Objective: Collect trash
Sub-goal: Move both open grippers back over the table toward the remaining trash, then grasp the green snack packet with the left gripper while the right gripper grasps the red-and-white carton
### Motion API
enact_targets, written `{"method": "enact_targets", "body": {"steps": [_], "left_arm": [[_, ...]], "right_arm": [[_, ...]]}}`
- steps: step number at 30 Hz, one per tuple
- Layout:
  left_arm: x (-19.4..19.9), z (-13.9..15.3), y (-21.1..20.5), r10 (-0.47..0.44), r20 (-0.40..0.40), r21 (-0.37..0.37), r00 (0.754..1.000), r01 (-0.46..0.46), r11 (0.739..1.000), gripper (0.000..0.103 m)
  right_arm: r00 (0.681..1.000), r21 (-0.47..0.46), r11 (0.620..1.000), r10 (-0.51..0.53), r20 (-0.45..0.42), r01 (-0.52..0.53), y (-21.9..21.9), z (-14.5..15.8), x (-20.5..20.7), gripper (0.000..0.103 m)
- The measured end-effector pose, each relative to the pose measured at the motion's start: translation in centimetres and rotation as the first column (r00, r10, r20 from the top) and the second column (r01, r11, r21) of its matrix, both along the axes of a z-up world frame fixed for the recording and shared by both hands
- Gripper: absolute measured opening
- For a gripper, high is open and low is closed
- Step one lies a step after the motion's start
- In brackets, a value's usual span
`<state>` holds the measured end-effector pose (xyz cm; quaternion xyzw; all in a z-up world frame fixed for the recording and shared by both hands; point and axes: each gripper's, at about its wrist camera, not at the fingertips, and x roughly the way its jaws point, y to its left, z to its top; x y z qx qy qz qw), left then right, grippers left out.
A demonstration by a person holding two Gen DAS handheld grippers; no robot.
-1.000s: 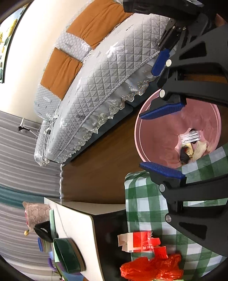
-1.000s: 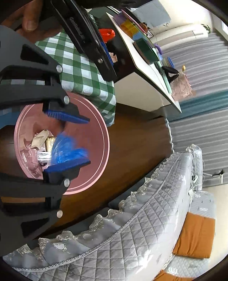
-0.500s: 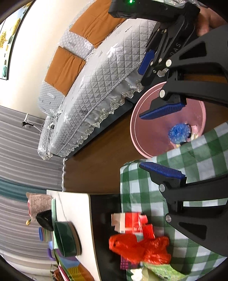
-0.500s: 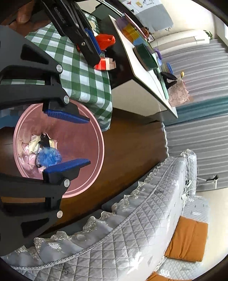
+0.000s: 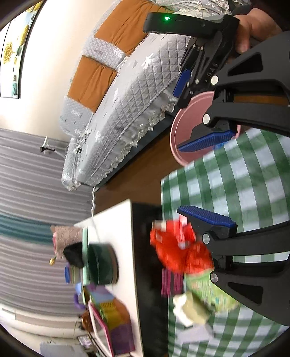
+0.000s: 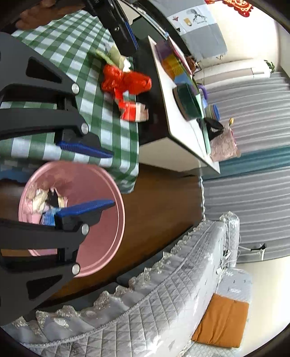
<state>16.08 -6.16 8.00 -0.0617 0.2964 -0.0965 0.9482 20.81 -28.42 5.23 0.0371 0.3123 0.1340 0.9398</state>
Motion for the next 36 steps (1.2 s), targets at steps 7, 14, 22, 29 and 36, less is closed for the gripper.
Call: {"method": "enact_targets", "body": {"steps": [7,14,22,29,36], "left_arm": [[-2.1,1.1,7.1,0.095,0.016,0.039,0.995,-0.096,0.995,0.050],[-3.4,-1.9,12.1,0.185,-0.013,0.054,0.983,-0.184,0.981,0.050],[-2.3,-5.2,14.0,0.220,-0.079,0.072,0.972,-0.215,0.974,0.050],[-1.3,-7.2,11.9,0.186,-0.087,0.171,0.979,-0.170,0.971,0.050],[0.2,-8.9,10.3,0.190,-0.095,0.254,0.977,-0.160,0.954,0.050]], "right_arm": [[0.997,0.036,0.997,0.068,0.038,-0.070,3.6,0.9,-0.9,0.024],[0.989,0.030,0.989,0.146,0.036,-0.147,7.7,0.3,-0.9,0.024],[0.982,0.033,0.982,0.188,-0.007,-0.188,10.8,-1.5,0.7,0.024],[0.981,0.041,0.981,0.191,-0.033,-0.190,12.0,-2.8,2.4,0.024],[0.980,0.072,0.981,0.186,-0.064,-0.181,12.6,-4.1,4.2,0.024]]}}
